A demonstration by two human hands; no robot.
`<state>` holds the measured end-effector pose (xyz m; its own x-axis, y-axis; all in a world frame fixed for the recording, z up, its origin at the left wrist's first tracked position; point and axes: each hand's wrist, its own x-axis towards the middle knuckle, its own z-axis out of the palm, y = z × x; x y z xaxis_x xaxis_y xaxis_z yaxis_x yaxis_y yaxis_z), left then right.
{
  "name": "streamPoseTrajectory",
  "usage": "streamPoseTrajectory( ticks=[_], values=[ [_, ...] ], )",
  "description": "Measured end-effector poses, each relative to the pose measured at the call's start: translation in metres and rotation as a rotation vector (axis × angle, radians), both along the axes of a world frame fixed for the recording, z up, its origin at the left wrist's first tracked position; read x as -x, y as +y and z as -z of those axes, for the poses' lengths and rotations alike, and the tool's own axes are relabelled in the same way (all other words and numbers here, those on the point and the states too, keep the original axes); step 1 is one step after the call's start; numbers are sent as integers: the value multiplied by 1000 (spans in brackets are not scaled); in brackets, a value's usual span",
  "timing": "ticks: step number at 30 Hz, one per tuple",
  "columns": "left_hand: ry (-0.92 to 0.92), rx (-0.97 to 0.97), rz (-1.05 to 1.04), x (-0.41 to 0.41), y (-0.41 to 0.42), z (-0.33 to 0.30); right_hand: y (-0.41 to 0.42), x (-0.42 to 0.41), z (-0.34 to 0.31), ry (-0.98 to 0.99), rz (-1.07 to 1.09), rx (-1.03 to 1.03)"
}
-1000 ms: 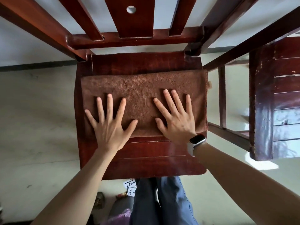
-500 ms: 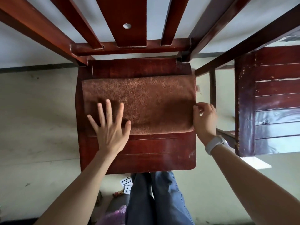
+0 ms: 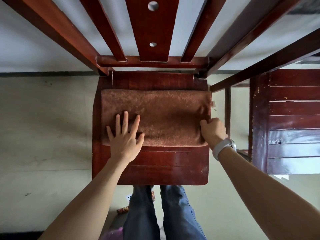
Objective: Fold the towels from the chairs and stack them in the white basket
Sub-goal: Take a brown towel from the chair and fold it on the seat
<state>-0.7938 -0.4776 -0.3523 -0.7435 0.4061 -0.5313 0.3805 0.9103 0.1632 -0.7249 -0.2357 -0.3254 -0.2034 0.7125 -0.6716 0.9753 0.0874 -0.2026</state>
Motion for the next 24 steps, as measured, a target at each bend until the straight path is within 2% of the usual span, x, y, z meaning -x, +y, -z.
streamPoseTrajectory(
  ticks=[5, 14, 16, 20, 24],
  values=[
    [-27, -90, 5, 7, -7, -6, -4, 0, -13, 180, 154, 25],
    [-98, -144, 18, 15, -20, -8, -7, 14, -7, 33, 253, 59],
    [-78, -151, 15, 13, -19, -7, -7, 12, -3, 54, 261, 70],
    [-85, -142, 12, 12, -17, -8, -7, 4, -2, 109, 139, 23],
    [-143, -145, -3, 17, -18, -11, -8, -1, -13, 237, 234, 106]
  ],
)
